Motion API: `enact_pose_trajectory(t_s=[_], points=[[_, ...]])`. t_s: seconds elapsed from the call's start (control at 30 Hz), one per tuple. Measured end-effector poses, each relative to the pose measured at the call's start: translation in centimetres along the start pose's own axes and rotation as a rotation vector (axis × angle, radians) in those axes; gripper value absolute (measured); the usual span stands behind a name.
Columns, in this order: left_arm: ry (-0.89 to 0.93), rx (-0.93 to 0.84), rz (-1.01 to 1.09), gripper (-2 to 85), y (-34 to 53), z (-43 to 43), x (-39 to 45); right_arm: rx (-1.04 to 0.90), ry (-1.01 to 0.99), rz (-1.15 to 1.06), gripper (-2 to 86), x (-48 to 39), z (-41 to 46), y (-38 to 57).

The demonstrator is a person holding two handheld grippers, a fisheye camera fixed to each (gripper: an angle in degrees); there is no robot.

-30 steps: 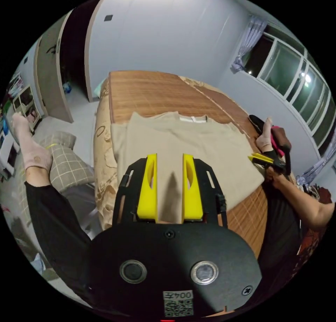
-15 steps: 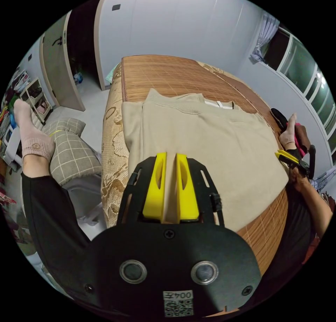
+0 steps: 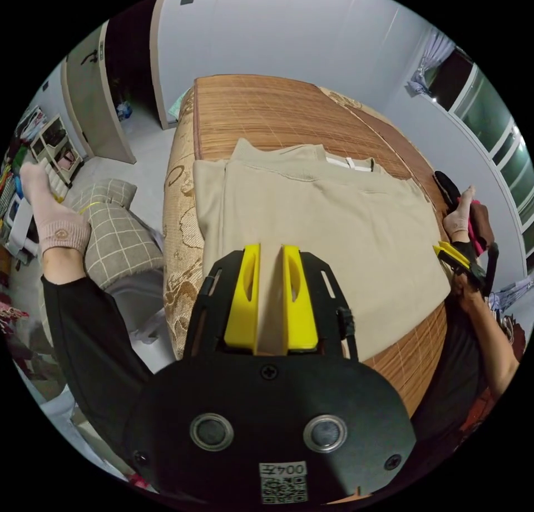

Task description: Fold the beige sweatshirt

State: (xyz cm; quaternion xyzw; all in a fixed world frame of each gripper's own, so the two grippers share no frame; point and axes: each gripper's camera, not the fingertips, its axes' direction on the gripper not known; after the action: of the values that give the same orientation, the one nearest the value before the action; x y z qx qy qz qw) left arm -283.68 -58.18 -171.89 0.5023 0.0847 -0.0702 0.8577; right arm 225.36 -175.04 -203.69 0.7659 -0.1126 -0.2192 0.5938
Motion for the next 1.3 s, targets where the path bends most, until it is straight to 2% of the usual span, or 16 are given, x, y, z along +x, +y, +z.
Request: enact_pose_trajectory(t_s=[0.77, 1.3], points=[[0.144, 0.149, -0.076, 5.0, 12.0, -9.6, -2.1, -0.005, 0.008, 0.001, 12.4, -1.6, 0.4, -0.1], [0.170, 0.109, -0.053, 6.8, 14.6, -8.7, -3.9, 0.001, 0.011, 0.006, 12.4, -1.9, 0.3, -0.1]])
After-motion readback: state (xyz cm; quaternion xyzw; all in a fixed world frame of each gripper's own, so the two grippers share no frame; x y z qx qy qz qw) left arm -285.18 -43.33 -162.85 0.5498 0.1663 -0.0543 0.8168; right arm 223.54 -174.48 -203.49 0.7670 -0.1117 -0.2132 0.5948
